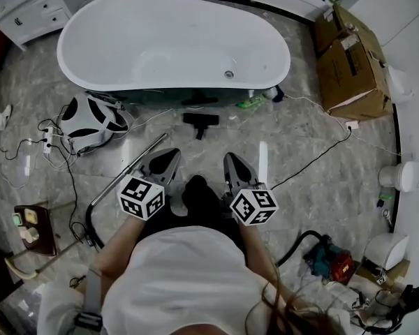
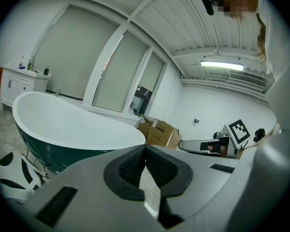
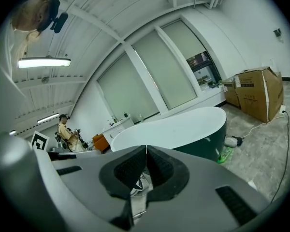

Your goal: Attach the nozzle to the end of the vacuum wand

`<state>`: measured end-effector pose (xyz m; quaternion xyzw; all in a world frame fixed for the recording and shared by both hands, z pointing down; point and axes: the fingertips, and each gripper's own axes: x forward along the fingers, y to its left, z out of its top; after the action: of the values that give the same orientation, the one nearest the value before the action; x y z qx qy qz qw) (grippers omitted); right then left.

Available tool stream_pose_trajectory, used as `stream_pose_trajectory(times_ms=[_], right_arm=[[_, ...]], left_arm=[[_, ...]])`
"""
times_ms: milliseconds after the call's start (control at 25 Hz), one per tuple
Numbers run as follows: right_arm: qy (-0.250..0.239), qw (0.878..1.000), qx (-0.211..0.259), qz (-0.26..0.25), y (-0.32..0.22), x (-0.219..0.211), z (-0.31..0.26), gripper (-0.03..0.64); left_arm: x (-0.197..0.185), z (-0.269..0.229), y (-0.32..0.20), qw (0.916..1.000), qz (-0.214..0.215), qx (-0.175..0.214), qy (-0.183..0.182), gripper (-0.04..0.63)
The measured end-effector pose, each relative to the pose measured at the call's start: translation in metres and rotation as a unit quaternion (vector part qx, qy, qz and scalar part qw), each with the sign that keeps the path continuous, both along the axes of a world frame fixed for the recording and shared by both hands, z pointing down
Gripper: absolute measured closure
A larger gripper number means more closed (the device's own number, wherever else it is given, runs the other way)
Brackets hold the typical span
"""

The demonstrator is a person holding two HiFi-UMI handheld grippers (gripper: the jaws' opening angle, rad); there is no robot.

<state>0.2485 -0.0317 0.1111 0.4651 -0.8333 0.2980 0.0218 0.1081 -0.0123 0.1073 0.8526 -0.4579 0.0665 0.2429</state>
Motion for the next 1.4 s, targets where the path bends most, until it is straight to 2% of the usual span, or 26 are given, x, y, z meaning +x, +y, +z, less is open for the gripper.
stream_pose_trajectory(times_ms=[240,360,520,800,1000,1200,1400], right_arm=[[0.016,0.998,-0.008,-0.060,-0.020,0.000,0.007,0.602],[0.012,0.996,-0.017,-0.092,-0.026,-0.004,0.014,0.601],[0.034,0.991,-0.025,-0.129,-0.038,-0.017,0.028,0.601],[0.070,0.981,-0.006,-0.182,-0.062,-0.057,0.042,0.601],[0.073,0.977,-0.008,-0.199,-0.077,-0.080,0.068,0.601],[0.093,0.974,-0.006,-0.205,-0.087,-0.095,0.109,0.601],[0.114,0.973,-0.004,-0.198,-0.095,-0.092,0.155,0.601]], left_arm=[[-0.012,0.007,-0.014,0.9988,-0.043,0.006,-0.024,0.588],[-0.017,0.011,-0.020,0.9982,-0.040,0.014,-0.043,0.586],[-0.030,0.015,-0.031,0.9985,-0.041,0.019,-0.030,0.586],[-0.058,0.041,-0.049,0.9990,-0.029,0.004,-0.032,0.586],[-0.076,0.070,-0.055,0.9983,-0.018,-0.005,-0.055,0.586],[-0.084,0.114,-0.059,0.9983,-0.009,-0.019,-0.055,0.588],[-0.085,0.161,-0.063,0.9979,-0.007,-0.028,-0.057,0.588]])
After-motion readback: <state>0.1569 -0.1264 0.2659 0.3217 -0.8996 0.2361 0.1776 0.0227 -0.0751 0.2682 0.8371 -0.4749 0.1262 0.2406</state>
